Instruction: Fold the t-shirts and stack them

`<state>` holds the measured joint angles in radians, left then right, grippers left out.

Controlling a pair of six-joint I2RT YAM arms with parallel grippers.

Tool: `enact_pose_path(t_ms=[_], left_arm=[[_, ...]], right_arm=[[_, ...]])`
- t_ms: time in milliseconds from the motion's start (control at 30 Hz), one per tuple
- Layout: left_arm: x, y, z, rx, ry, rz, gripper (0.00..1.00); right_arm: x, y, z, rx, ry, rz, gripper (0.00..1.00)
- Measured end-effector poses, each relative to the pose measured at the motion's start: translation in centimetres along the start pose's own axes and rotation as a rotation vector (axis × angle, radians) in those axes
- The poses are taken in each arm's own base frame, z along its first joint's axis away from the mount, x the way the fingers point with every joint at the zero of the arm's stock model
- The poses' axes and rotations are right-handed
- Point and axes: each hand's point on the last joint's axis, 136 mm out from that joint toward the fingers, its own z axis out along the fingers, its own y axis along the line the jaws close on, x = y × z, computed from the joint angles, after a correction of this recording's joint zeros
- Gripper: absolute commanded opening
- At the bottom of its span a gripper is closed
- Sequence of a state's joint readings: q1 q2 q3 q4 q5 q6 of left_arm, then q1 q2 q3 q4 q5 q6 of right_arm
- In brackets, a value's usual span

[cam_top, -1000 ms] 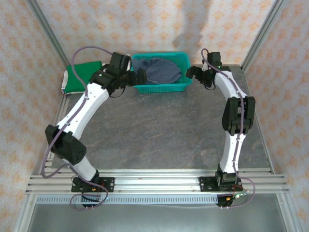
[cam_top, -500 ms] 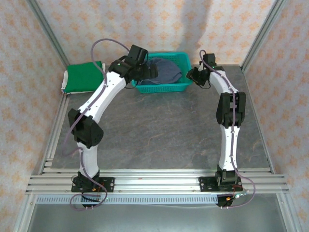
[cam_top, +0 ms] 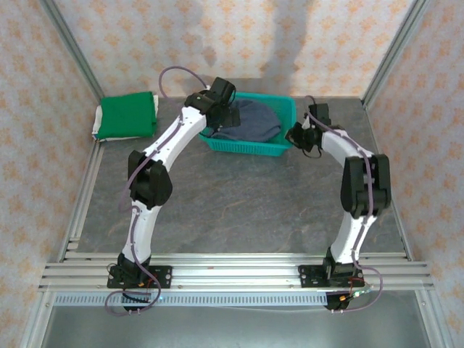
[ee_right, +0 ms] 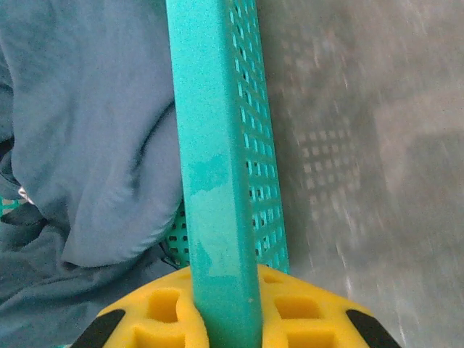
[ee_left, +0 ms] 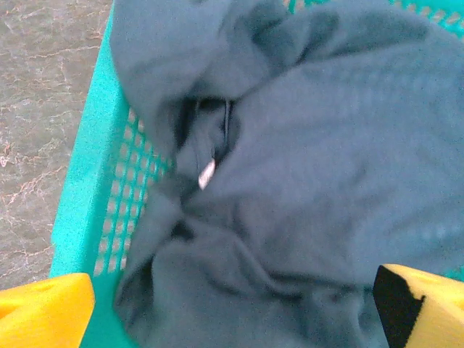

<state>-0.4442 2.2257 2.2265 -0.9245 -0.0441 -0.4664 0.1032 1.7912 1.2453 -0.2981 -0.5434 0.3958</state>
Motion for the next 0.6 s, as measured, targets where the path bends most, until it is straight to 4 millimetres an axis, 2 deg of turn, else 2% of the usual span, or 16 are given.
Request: enact_pose_path(t_ms=[133,267,367,533,600], left_arm=[[1.8,-1.3,1.0,-0.021,0.027,0.045,1.0],[5.5,-3.3,2.9,-0.046,0.087,0.119,1.0],[9.0,-3.8,4.6,-0.095,0.155,0.184,1.0],[14.2,-3.6,7.9,-0.16,0.268,0.258,0.99],[14.6,-4.0,8.0,-0.158,0.265,0.264,0.85]], right_arm=[[4.7,-0.3,-2.1,-0.003,0.012,0.01,0.0],[8.6,-0.6,-3.8,-0.014,0.019,0.019,0.0],[10.3,-1.3,-5.0,-0.017,0.011,0.026,0.0],[11.4,-2.0,-5.9,-0.02,-0.002,0.049,0.0],[11.7,-2.3,-5.8,-0.019,-0.002,0.059,0.0]])
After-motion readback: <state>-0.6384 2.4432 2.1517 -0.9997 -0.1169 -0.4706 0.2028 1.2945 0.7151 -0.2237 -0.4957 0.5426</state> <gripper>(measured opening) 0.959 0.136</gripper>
